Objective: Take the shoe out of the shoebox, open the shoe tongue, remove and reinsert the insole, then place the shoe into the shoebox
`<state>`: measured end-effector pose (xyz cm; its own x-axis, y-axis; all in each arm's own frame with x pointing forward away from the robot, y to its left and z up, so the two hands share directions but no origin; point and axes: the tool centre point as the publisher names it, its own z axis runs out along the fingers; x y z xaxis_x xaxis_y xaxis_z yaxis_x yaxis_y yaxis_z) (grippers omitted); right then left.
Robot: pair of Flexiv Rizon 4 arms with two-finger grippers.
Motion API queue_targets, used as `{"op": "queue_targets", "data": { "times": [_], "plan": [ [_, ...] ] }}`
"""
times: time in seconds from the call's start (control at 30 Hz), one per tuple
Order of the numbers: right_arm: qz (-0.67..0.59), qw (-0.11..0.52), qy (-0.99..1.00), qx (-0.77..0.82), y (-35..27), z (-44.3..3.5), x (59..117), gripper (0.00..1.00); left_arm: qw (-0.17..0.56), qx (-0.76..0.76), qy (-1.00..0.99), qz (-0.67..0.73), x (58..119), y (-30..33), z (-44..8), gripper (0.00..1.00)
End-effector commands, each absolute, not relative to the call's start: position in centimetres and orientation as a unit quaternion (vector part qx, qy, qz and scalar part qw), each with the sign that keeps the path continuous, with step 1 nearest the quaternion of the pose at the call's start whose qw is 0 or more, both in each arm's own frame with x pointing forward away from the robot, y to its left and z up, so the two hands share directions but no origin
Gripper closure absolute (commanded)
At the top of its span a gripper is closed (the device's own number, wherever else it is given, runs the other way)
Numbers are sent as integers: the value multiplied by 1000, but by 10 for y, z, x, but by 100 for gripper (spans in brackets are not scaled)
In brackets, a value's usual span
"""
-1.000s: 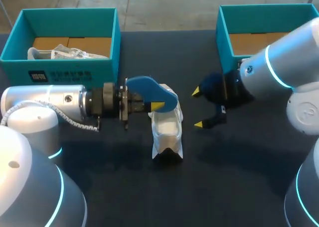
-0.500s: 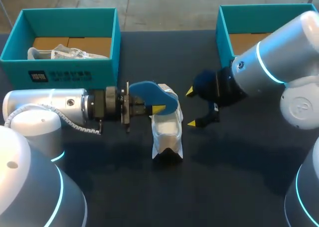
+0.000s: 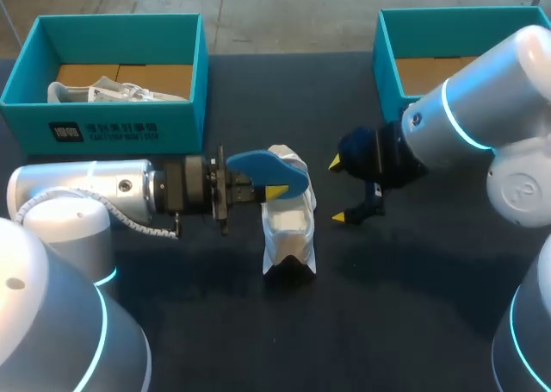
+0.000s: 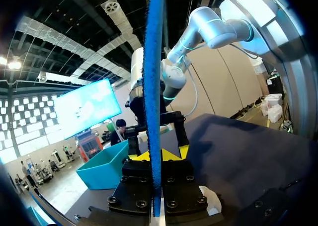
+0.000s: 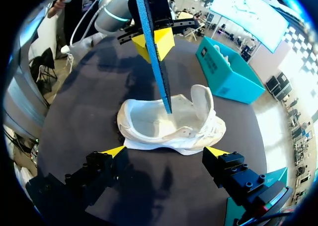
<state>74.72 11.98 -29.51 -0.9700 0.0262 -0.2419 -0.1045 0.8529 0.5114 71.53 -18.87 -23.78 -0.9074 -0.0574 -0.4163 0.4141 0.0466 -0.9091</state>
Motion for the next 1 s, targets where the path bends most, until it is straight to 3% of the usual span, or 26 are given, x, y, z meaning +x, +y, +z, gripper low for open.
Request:
{"op": "queue_targets", "data": {
  "times": [0.03, 1.0],
  "plan": [
    [250, 128, 960, -13, 115, -292, 736, 0, 178, 123, 702, -678, 710, -192, -242, 100],
    [254, 101, 962, -16, 116, -304, 737, 0, 161, 116, 704, -682, 715, -209, -274, 100]
  ]
}}
